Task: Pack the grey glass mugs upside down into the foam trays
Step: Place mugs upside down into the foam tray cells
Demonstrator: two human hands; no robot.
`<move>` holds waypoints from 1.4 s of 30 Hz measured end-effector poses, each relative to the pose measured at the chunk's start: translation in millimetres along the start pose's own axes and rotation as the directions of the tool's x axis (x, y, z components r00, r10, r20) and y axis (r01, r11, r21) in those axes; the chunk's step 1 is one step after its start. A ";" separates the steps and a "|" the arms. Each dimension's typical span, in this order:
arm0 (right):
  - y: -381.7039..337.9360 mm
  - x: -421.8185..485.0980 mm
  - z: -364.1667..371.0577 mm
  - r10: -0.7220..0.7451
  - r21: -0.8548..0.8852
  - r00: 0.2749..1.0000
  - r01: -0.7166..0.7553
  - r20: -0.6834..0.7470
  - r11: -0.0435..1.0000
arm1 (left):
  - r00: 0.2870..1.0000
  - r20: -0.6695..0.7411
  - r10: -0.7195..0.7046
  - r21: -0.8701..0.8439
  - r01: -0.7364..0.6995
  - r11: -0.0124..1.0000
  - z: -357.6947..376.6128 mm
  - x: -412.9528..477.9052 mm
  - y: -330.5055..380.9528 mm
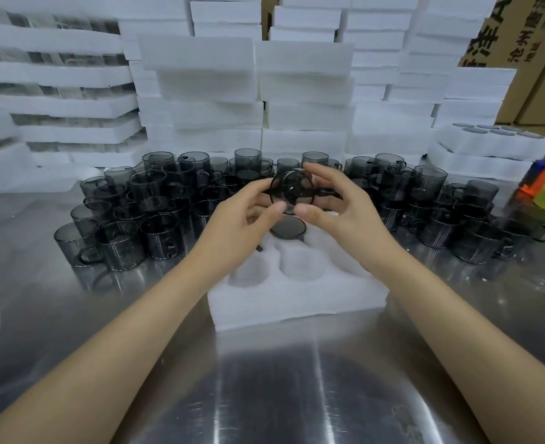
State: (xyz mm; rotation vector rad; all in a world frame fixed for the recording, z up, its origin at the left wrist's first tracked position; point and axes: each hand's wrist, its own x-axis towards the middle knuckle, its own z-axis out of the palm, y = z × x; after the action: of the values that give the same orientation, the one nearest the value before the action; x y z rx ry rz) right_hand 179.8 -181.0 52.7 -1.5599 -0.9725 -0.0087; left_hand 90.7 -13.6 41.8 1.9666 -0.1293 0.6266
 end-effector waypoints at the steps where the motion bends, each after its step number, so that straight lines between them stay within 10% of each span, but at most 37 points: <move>1: 0.0 0.5 -0.3 0.018 0.031 1.000 -0.018 0.001 0.999 | 1.000 -0.002 0.006 -0.002 -0.006 1.000 0.2 0.4 0.6; 19: -3.1 0.7 -0.7 0.010 0.078 1.000 -0.011 0.006 0.997 | 0.999 0.028 -0.019 -0.025 0.020 0.999 -0.5 2.3 -0.9; 23: -5.4 3.6 -22.3 0.072 -0.059 0.991 -0.079 -0.112 0.995 | 0.998 0.036 -0.043 0.031 0.042 0.999 0.4 0.9 -0.9; 30: 6.9 3.6 -61.4 0.279 -0.413 0.953 -0.210 0.114 0.886 | 0.999 0.021 -0.028 0.093 0.026 0.995 0.2 -0.7 0.8; 42: 25.3 3.5 -52.6 0.256 -0.471 0.961 -0.177 0.108 0.864 | 0.999 0.022 -0.030 0.118 0.027 0.993 0.7 -2.8 4.9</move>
State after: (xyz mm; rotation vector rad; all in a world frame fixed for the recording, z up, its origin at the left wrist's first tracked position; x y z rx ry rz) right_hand 223.1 -220.0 47.8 -2.1334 -0.9617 0.0566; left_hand 86.8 -17.1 44.2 2.0868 -0.0802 0.6036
